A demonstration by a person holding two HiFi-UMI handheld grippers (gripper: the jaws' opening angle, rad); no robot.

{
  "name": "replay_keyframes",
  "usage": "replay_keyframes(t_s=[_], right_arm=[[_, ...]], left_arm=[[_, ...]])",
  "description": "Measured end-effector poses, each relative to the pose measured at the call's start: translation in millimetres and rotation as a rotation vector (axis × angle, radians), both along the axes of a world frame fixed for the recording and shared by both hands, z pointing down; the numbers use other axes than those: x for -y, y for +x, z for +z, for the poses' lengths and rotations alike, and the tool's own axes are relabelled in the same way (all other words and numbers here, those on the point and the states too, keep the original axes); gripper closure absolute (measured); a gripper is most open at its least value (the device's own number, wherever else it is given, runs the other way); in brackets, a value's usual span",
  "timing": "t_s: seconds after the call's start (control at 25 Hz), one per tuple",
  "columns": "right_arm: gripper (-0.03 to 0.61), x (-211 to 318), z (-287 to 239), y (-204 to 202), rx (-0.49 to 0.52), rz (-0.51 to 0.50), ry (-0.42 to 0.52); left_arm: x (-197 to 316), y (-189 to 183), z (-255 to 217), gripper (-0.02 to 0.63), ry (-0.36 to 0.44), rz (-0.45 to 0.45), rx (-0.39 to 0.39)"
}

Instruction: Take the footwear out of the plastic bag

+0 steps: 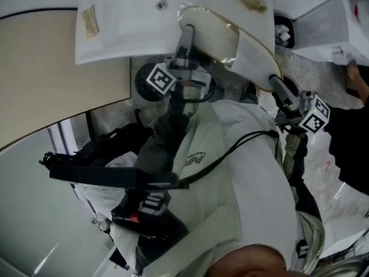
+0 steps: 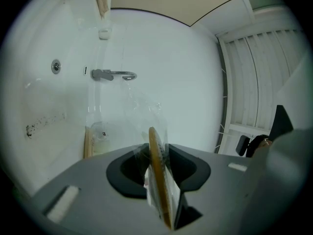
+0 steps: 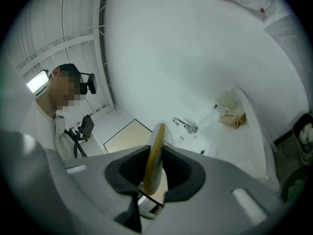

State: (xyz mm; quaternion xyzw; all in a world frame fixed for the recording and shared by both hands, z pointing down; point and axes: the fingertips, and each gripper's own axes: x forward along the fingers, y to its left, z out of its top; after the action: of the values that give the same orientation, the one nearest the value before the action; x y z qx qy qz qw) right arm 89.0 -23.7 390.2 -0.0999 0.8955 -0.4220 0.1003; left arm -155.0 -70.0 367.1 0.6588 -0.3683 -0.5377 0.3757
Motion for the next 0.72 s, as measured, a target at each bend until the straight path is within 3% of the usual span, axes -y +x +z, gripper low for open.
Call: replay_keyframes(t_s=[0.28, 0.72], right_arm=[[0.499, 5.0, 11.6, -3.0, -0.019, 0.025, -0.009], [0.499, 6.0, 15.3, -4.9, -0.047, 0.002, -0.009]], left_arm=[[4.7, -2.5, 24.6, 0.505, -0.088, 0.010, 0.019], [0.6, -5.4, 41.5, 0.505, -0.133, -0.011, 0.021]])
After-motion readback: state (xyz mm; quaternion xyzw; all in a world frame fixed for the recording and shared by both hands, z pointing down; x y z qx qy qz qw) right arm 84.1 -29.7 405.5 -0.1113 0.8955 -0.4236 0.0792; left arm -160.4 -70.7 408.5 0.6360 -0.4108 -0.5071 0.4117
